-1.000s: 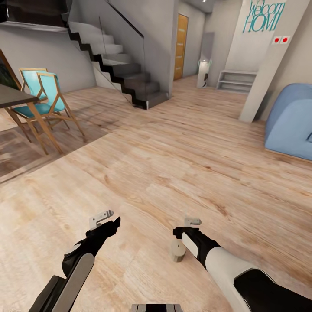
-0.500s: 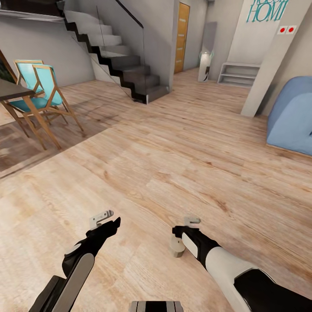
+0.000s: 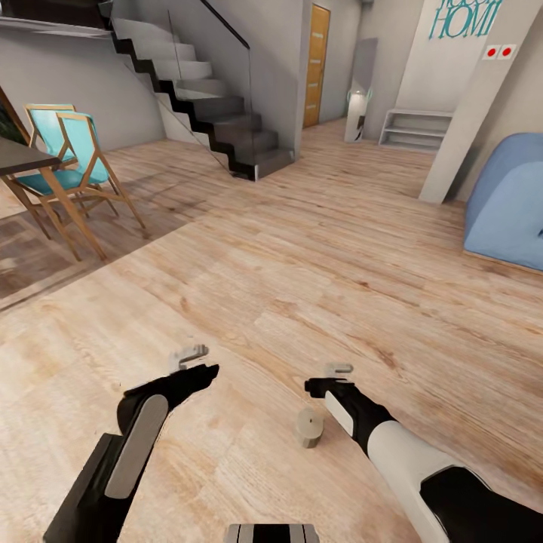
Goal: Place each of the two pumpkins and all three candles from the living room inside a cabinet in the living room (use any cabinet), then make sure every cabinet is closed, and position the cauldron so it is next to a table in the living room.
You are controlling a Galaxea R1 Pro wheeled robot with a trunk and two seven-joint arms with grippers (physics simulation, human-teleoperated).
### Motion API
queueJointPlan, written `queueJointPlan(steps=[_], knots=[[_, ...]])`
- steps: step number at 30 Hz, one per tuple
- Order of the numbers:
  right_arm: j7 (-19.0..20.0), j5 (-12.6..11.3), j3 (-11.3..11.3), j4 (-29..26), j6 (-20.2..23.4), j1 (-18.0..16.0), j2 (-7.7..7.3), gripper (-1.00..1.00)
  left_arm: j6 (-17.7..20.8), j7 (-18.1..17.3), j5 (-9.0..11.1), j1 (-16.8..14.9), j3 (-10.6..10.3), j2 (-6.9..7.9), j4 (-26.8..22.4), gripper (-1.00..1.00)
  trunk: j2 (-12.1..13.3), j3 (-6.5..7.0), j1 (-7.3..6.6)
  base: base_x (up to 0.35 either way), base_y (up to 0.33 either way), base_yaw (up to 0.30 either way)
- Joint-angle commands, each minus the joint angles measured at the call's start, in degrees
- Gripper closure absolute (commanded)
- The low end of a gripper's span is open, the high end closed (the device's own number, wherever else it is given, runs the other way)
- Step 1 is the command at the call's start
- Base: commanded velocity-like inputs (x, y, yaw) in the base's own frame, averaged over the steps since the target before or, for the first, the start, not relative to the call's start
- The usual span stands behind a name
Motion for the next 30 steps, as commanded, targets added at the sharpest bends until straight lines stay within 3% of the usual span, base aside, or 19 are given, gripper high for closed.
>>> queueJointPlan(steps=[1,2,6,9,13,16,19,20,23,30], knots=[[-0.4,-0.6,0.4,-0.2,0.3,0.0,-0.09,-1.00,3.1,0.7,0.6,-1.7,1.5,-0.72,0.2,-1.00,0.0,-0.05,-0.01,0.000,0.000,0.000],[0.3,-0.7,0.3,0.1,0.4,0.0,-0.14,-1.00,8.3,0.8,0.9,-5.8,3.6,-2.17,2.9,-1.00,0.0,-0.05,-0.01,0.000,0.000,0.000],[0.9,-0.8,0.3,0.2,0.4,0.0,-0.36,-1.00,10.2,0.9,3.6,-12.0,4.9,-2.72,10.9,-1.00,0.0,-0.05,-0.01,0.000,0.000,0.000],[1.1,-0.9,0.3,0.2,0.4,0.0,-1.05,-1.00,10.5,1.0,8.4,-19.3,5.6,-2.04,20.6,-1.00,0.0,-0.05,-0.01,0.000,0.000,0.000],[1.2,-0.9,0.5,0.1,0.4,0.0,-1.28,-1.00,10.6,0.9,13.9,-26.2,5.7,-0.41,28.2,-1.00,0.0,-0.05,-0.01,0.000,0.000,0.000],[1.7,-1.0,0.5,0.2,0.5,0.0,-1.28,-1.00,10.7,0.9,16.4,-28.1,5.7,0.44,29.5,-1.00,0.0,-0.05,-0.01,0.000,0.000,0.000],[3.5,-1.0,0.5,0.2,0.5,0.0,-1.25,-1.00,10.6,0.7,17.6,-28.8,5.6,1.00,28.3,-1.00,0.0,-0.05,-0.01,0.000,0.000,0.000],[6.3,-0.9,0.5,0.3,0.5,0.0,-1.30,-1.00,10.6,0.5,18.1,-29.1,5.5,2.17,26.2,-1.00,0.0,-0.05,-0.01,0.000,0.000,0.000],[8.8,-0.9,0.5,0.4,0.5,0.0,-1.38,-1.00,10.6,0.2,18.4,-29.3,5.4,4.14,24.4,-1.00,0.0,-0.27,0.02,0.000,0.000,0.000],[9.3,-0.8,0.4,0.5,0.5,0.0,-1.46,-1.00,10.6,0.3,18.6,-29.4,5.4,4.45,24.0,-1.00,-0.1,-1.82,0.20,0.000,0.000,0.000]])
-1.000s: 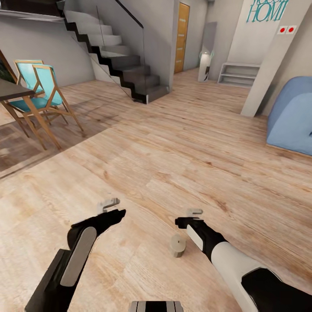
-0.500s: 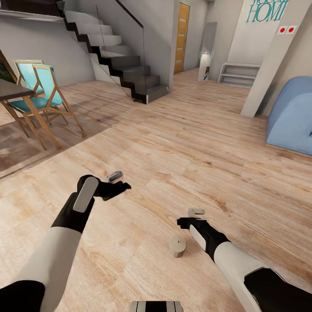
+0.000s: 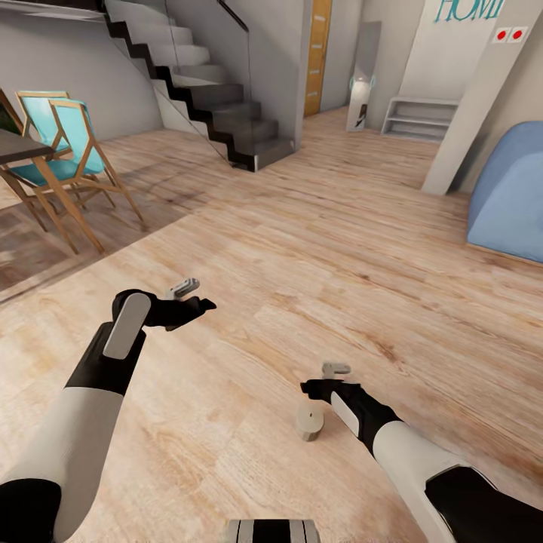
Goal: Place each of the two pumpkins and all three candles from the living room inside a cabinet in the living room (use any cabinet), then make sure every cabinet is closed, and position the cauldron so it is next to a table in the living room.
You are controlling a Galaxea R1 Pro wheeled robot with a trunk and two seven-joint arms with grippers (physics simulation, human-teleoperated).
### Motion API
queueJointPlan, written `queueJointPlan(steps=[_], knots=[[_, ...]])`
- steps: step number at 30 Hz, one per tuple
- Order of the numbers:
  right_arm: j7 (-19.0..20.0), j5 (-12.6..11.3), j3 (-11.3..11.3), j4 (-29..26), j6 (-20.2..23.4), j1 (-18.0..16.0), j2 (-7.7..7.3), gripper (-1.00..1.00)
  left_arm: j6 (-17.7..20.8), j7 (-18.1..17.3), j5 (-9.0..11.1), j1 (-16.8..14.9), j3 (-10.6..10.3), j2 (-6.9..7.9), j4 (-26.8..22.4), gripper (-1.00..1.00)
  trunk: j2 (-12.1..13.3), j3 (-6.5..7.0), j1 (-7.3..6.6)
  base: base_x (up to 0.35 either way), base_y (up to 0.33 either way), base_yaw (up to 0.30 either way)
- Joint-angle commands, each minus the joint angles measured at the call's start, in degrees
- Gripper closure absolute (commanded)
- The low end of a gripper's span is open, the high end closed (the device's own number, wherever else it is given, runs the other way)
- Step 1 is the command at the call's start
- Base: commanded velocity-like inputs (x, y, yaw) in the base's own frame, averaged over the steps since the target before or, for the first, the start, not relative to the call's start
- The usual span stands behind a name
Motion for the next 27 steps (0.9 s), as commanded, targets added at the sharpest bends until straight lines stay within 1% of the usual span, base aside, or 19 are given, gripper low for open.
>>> queueJointPlan(steps=[1,18,26,27], knots=[[-0.3,-0.4,0.4,-0.1,0.2,0.0,-0.05,-1.00,0.0,0.6,0.6,0.0,-0.1,0.04,-0.1,-1.00,0.0,-0.27,0.01,0.000,0.000,0.000],[-0.5,-0.3,0.4,-0.1,0.3,0.0,-0.23,-1.00,0.0,0.6,0.6,0.0,0.0,0.15,-0.1,-1.00,-0.3,-4.04,0.45,0.000,0.000,0.000],[-0.5,-0.2,0.4,-0.1,0.2,0.0,-0.24,-1.00,0.0,0.6,0.6,0.0,0.1,0.39,-0.1,-1.00,-0.3,-4.04,0.45,0.000,0.000,0.000],[-0.5,-0.2,0.4,-0.1,0.2,0.0,-0.24,-1.00,0.0,0.6,0.6,0.0,0.2,0.43,-0.1,-1.00,-0.3,-4.26,0.47,0.000,0.000,0.000]])
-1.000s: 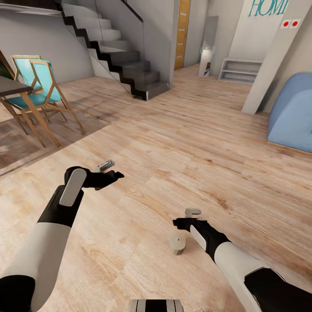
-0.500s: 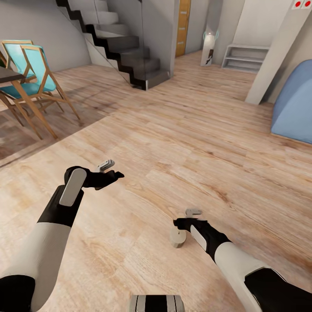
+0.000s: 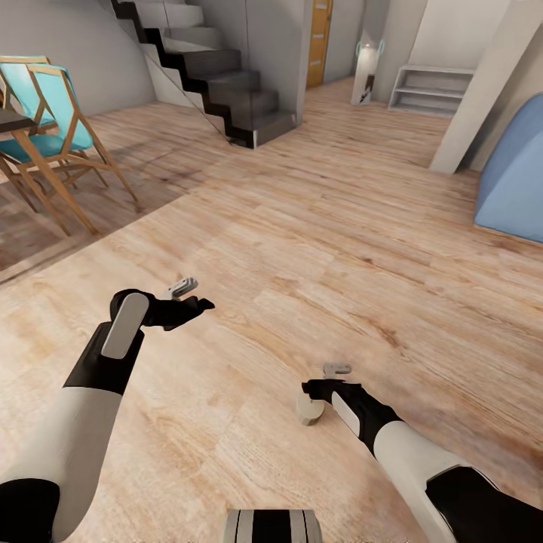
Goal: Place each of the two pumpkins and all three candles from the living room inside a cabinet in the living room (use any cabinet), then make sure every cabinet is closed, and position the cauldron so it is next to a table in the living room.
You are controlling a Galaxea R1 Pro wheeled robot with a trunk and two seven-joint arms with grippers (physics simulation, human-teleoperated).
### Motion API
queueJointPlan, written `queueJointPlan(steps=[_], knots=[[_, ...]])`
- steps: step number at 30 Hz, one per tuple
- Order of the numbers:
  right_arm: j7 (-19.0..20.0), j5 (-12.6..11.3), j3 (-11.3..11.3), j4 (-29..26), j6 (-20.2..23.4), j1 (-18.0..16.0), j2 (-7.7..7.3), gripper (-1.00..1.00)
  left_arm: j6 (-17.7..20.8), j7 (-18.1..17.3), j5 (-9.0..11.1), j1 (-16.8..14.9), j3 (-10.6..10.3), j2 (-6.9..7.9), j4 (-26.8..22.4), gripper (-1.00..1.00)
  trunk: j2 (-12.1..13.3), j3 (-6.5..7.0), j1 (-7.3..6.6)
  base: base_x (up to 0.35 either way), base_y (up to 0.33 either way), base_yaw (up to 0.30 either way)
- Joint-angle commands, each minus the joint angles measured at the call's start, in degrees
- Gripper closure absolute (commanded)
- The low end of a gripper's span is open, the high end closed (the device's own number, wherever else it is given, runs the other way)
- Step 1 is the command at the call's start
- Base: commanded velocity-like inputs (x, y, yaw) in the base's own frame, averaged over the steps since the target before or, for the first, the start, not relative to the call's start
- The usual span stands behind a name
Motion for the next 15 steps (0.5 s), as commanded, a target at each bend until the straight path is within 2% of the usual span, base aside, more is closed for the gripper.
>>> queueJointPlan(steps=[1,15], knots=[[-0.2,-0.4,0.4,-0.1,0.2,0.0,-0.04,-1.00,0.0,0.6,0.6,0.0,-0.1,0.06,-0.1,-1.00,0.0,-0.27,0.01,0.000,0.000,0.000],[0.1,-0.2,0.5,-0.1,0.2,0.1,0.05,-1.00,0.1,0.6,0.5,0.0,-0.1,0.07,-0.1,-1.00,-0.1,-1.16,0.11,0.000,0.000,0.000]])
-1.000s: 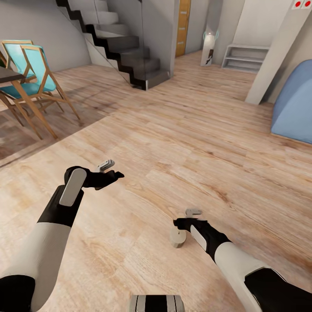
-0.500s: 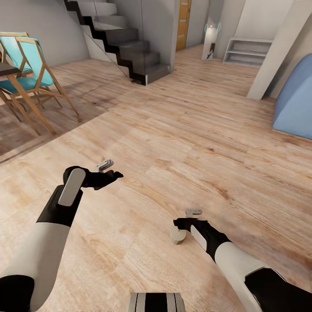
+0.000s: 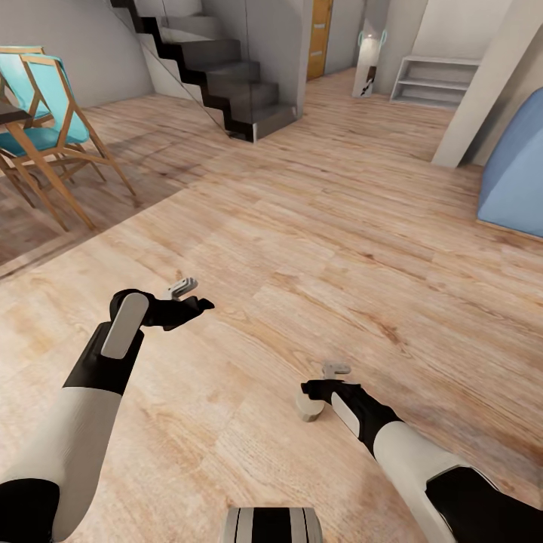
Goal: Place each of the two pumpkins and all three candles from the living room inside a cabinet in the living room (use any cabinet), then make sure every cabinet is closed, and position the cauldron so it is next to a table in the living room.
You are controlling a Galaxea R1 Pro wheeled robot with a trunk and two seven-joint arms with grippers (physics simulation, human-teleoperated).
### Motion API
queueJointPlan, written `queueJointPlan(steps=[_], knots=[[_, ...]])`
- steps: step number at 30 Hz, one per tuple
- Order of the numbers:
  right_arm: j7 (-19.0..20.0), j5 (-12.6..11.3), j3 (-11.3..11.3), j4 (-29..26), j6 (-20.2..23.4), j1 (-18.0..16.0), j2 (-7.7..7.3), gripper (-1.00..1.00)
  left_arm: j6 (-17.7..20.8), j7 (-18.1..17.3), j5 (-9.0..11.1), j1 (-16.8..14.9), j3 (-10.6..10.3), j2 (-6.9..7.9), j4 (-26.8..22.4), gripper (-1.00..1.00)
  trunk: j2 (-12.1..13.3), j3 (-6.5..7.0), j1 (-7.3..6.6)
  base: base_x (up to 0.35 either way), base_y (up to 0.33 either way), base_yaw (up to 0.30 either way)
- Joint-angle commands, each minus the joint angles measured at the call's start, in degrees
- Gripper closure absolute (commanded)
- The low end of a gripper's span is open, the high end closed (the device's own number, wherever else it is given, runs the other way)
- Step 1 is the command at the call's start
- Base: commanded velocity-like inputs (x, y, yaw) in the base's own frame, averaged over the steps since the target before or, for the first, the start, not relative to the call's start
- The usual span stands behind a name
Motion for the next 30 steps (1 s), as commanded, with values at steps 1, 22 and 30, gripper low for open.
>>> queueJointPlan(steps=[1,22,30], knots=[[-0.2,-0.4,0.4,-0.1,0.2,0.0,-0.03,-1.00,0.0,0.6,0.6,0.0,-0.1,0.05,-0.1,-1.00,0.0,-0.04,-0.01,0.000,0.000,0.000],[1.3,-0.4,0.6,-0.1,0.2,0.0,-0.03,-1.00,0.0,0.6,0.6,0.0,-0.1,0.14,-0.1,-1.00,0.0,-0.04,-0.01,0.000,0.000,0.000],[2.4,-0.4,0.6,-0.1,0.2,0.0,-0.04,-1.00,0.0,0.6,0.6,0.0,-0.1,0.14,-0.1,-1.00,0.0,-0.04,-0.01,0.000,0.000,0.000]])
